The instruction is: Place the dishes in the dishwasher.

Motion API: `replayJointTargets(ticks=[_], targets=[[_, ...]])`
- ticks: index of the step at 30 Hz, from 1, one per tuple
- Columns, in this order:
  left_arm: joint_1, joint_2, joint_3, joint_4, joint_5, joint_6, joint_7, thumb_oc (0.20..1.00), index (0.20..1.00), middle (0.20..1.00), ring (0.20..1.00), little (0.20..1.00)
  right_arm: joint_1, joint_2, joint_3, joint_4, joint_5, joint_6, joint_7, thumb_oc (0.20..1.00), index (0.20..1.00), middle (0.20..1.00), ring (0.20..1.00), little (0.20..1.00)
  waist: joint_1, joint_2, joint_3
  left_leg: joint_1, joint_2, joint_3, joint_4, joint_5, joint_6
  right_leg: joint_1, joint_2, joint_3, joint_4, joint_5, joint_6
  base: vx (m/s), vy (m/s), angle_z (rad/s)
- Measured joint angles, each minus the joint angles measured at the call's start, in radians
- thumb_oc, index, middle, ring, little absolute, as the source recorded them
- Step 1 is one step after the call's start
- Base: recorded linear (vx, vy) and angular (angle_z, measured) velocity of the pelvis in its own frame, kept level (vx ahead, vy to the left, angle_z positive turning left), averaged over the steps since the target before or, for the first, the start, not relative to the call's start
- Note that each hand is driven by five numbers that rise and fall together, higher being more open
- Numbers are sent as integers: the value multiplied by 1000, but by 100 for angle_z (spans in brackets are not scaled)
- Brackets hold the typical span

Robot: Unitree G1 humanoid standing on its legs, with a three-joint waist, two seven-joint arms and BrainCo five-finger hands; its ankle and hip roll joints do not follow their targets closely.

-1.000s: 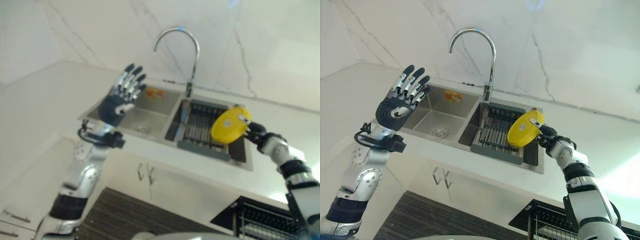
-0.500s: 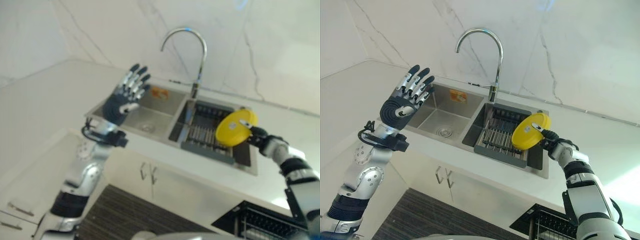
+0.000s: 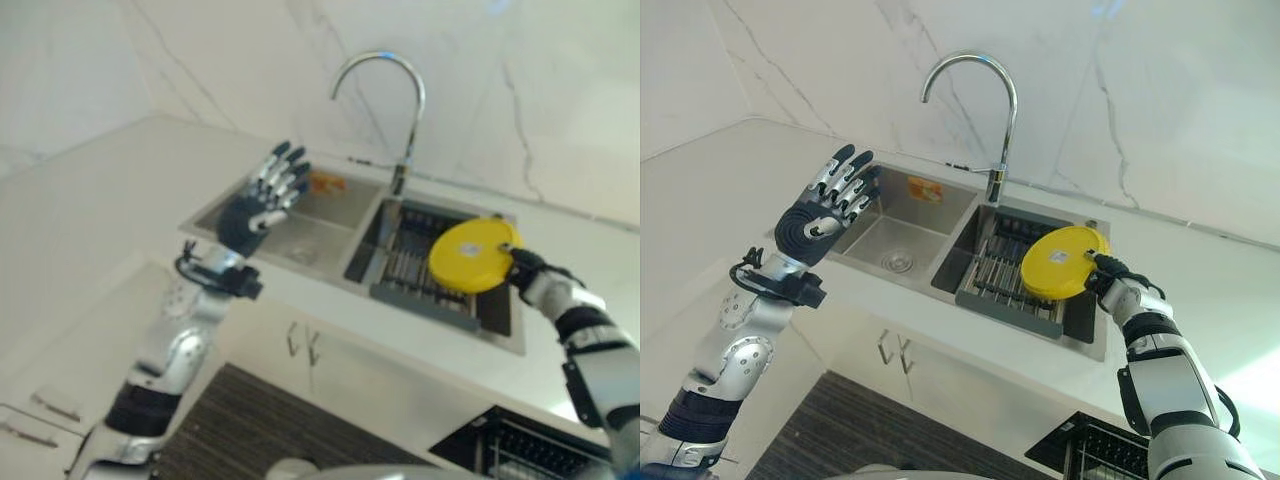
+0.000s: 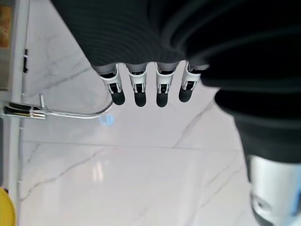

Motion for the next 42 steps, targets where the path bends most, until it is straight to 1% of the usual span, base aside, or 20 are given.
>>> replayJointTargets(ticks=[5,7,11,15,17,18,19,20,22,23,25,26,27,28,29,33,37,39,40,42], targets=[[0,0,-1,1,-5,0,-7,1000,1000,1000,1000,1000,-1,14,0,0,10,-63,-12,200,200,200,200,200,3,1,4,0,-2,-7,0,0,0,3,-1,-8,0,0,0,-57,27,5],[-2,-2,-3,1,-5,-1,-8,1000,1000,1000,1000,1000,-1,20,0,-3,11,-82,-14,200,200,200,200,200,1,1,4,0,-2,-6,0,5,6,3,-1,-8,0,0,0,-86,36,0],[-1,-2,-4,3,-8,-5,-16,1000,1000,1000,1000,1000,1,20,-5,-57,76,-136,-15,200,200,200,200,200,-2,-1,8,1,-1,-5,0,3,1,3,0,-6,0,0,0,-64,9,-1],[22,-5,-5,29,-76,7,-67,1000,1000,1000,1000,1000,11,18,-21,-167,127,-186,12,200,200,200,200,200,-8,-4,11,1,0,-2,0,3,1,2,0,-2,0,0,0,-62,-25,-2],[55,-5,-6,49,-88,26,-104,1000,1000,1000,1000,1000,23,11,-50,-215,141,-188,34,200,200,200,200,200,-11,-5,11,1,0,1,2,3,1,-1,1,1,1,0,0,-47,-16,-3],[69,-6,-8,71,-130,54,-153,1000,1000,1000,1000,1000,31,2,-53,-236,161,-190,44,200,200,200,200,200,-11,-6,11,1,0,4,2,3,2,-2,1,2,1,0,0,-37,-4,-5],[95,-18,-6,82,-175,116,-236,1000,1000,1000,1000,1000,47,-11,-58,-262,192,-191,66,200,200,200,200,200,-12,-6,12,1,0,13,6,3,3,-4,0,5,1,0,0,-45,-2,-7],[144,-31,-25,79,-202,175,-362,1000,1000,1000,1000,1000,63,-16,-84,-281,220,-191,96,200,200,200,200,200,-20,-7,12,1,-1,18,6,4,5,-6,-1,8,1,0,0,-47,7,-9],[235,20,-148,102,-222,262,-617,1000,1000,1000,1000,1000,90,-24,-90,-300,265,-209,134,200,200,200,200,200,-48,-5,14,1,0,27,6,6,8,-13,-1,20,6,1,0,-53,14,-19],[282,48,-196,126,-219,286,-744,1000,1000,1000,1000,1000,122,-24,-87,-343,287,-213,148,200,200,200,200,200,-61,1,18,6,4,44,6,5,8,-15,0,36,6,2,-1,-57,2,-36],[306,86,-188,139,-205,296,-909,1000,1000,1000,1000,1000,173,-29,-91,-396,295,-213,169,200,200,200,200,200,-93,15,24,17,7,54,-1,3,9,-13,3,52,5,3,-2,-49,-11,-25],[305,92,-186,137,-199,295,-926,1000,1000,1000,1000,1000,178,-28,-91,-400,298,-213,171,200,200,200,200,200,-95,16,24,18,8,55,-1,3,9,-13,3,53,5,3,-2,-35,-12,-24],[292,126,-182,108,-161,300,-1045,1000,1000,1000,1000,1000,212,-29,-90,-443,305,-210,185,200,200,200,200,200,-117,32,22,21,12,74,-1,-9,4,-13,6,72,4,5,-4,-50,-18,-23],[278,128,-185,86,-149,302,-1077,1000,1000,1000,1000,1000,225,-29,-90,-467,304,-210,186,200,200,200,200,200,-132,37,21,21,13,75,-1,-9,4,-14,7,74,1,5,-4,-41,-15,-27],[261,135,-190,59,-134,310,-1102,1000,1000,1000,1000,1000,239,-34,-90,-502,304,-208,187,200,200,200,200,200,-147,40,21,24,15,79,-1,-9,4,-15,10,82,1,7,-6,-49,-28,-16],[252,191,-237,60,-79,333,-1130,1000,1000,1000,1000,1000,255,-70,-89,-555,302,-206,203,200,200,200,200,200,-157,44,18,33,26,100,-1,-12,0,-15,20,100,1,10,-11,-30,-35,-15],[307,191,-237,112,-32,347,-1145,1000,1000,1000,1000,1000,256,-91,-88,-557,302,-206,208,200,200,200,200,200,-165,48,14,33,28,103,-1,-13,1,-17,22,103,1,10,-11,-26,-59,-2],[378,190,-237,232,25,350,-1122,1000,1000,1000,1000,1000,259,-91,-88,-611,291,-211,208,200,200,200,200,200,-168,52,8,25,30,108,-1,-17,0,-29,24,113,1,12,-15,-10,-100,-10],[415,181,-234,307,50,347,-1105,1000,1000,1000,1000,1000,276,-90,-88,-672,263,-230,198,200,200,200,200,200,-173,55,3,17,32,110,-1,-17,-1,-36,25,114,5,12,-15,-34,-78,-10],[479,112,-209,506,94,359,-1060,1000,1000,1000,1000,1000,354,-70,-95,-866,226,-286,190,200,200,200,200,200,-183,64,-6,13,36,131,-1,-17,-1,-46,28,124,6,14,-18,-53,-15,-12]])
